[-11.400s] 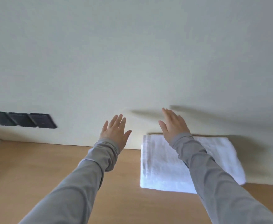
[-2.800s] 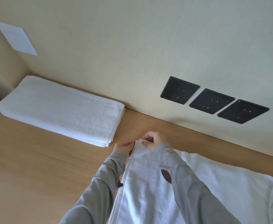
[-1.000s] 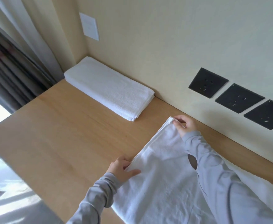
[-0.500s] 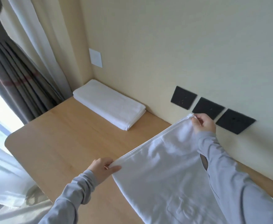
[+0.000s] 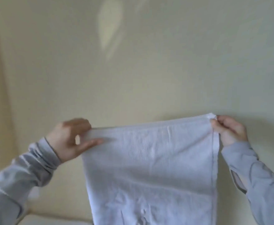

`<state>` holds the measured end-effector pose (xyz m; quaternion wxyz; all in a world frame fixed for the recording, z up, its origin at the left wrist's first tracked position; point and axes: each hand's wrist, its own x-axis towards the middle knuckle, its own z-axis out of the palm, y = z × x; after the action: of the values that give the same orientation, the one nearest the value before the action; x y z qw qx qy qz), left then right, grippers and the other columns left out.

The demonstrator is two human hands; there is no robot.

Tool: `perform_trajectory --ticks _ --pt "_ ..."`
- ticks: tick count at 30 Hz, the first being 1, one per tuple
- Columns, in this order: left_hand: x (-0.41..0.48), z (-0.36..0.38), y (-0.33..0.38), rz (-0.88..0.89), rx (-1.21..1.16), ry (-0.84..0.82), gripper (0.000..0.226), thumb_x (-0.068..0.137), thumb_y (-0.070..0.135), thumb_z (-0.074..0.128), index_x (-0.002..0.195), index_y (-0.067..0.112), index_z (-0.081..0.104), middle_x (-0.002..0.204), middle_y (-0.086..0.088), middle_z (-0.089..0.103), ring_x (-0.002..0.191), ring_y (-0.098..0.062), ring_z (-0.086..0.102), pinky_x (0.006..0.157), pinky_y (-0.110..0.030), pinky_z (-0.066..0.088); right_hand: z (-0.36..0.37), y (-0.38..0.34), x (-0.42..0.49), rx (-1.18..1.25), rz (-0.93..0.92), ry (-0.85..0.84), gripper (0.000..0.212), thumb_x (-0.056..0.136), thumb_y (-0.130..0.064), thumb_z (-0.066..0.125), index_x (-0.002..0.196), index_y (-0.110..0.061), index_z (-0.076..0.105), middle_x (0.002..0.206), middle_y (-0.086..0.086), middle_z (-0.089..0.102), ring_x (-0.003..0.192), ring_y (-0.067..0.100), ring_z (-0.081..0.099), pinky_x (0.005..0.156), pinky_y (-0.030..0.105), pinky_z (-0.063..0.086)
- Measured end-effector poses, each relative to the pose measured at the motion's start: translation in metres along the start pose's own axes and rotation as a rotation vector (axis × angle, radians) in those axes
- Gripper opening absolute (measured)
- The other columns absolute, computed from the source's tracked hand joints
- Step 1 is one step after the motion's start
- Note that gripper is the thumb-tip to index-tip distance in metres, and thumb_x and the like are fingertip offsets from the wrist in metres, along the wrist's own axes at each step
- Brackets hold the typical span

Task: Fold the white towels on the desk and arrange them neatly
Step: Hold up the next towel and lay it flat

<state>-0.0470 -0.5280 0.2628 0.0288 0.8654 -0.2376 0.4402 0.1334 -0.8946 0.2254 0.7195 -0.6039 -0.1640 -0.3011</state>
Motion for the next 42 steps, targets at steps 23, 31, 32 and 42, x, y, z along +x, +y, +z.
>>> perform_trajectory --ticks 23,31,32,42 --pt "0.111 -0.06 -0.04 -0.223 0.093 0.021 0.072 0.039 0.081 0.06 0.041 0.016 0.027 0.037 0.006 0.019 0.044 -0.014 0.028 0.05 -0.027 0.029 -0.009 -0.127 0.03 -0.002 -0.115 -0.06 0.018 0.084 0.0 0.061 0.075 -0.015 0.065 0.075 0.003 0.064 0.074 0.016 0.058 0.079 0.031 0.046" --pt "0.128 -0.042 -0.023 -0.454 -0.24 -0.223 0.027 0.057 0.027 0.088 0.059 0.019 0.062 0.049 0.007 0.057 0.044 -0.004 0.046 0.056 -0.026 0.037 -0.037 -0.114 0.033 0.124 0.017 0.055 0.019 0.084 0.003 0.06 0.076 -0.014 0.066 0.08 0.006 0.064 0.088 0.025 0.059 0.095 0.044 0.045" --pt "0.127 -0.038 -0.019 -0.448 -0.312 -0.254 0.026 0.057 0.024 0.089 0.061 0.017 0.064 0.053 0.004 0.059 0.047 -0.005 0.049 0.058 -0.025 0.039 -0.04 -0.113 0.033 0.142 0.026 0.083 0.019 0.084 0.003 0.06 0.076 -0.014 0.065 0.08 0.006 0.063 0.089 0.025 0.058 0.097 0.044 0.045" --pt "0.135 0.021 0.073 -0.552 -1.066 0.111 0.039 0.064 -0.01 0.076 0.091 0.018 0.07 0.054 0.012 0.055 0.05 -0.004 0.054 0.064 -0.013 0.054 -0.132 -0.127 0.032 0.124 -0.059 0.244 0.021 0.083 0.003 0.06 0.075 -0.015 0.064 0.078 0.005 0.062 0.086 0.024 0.057 0.09 0.041 0.046"
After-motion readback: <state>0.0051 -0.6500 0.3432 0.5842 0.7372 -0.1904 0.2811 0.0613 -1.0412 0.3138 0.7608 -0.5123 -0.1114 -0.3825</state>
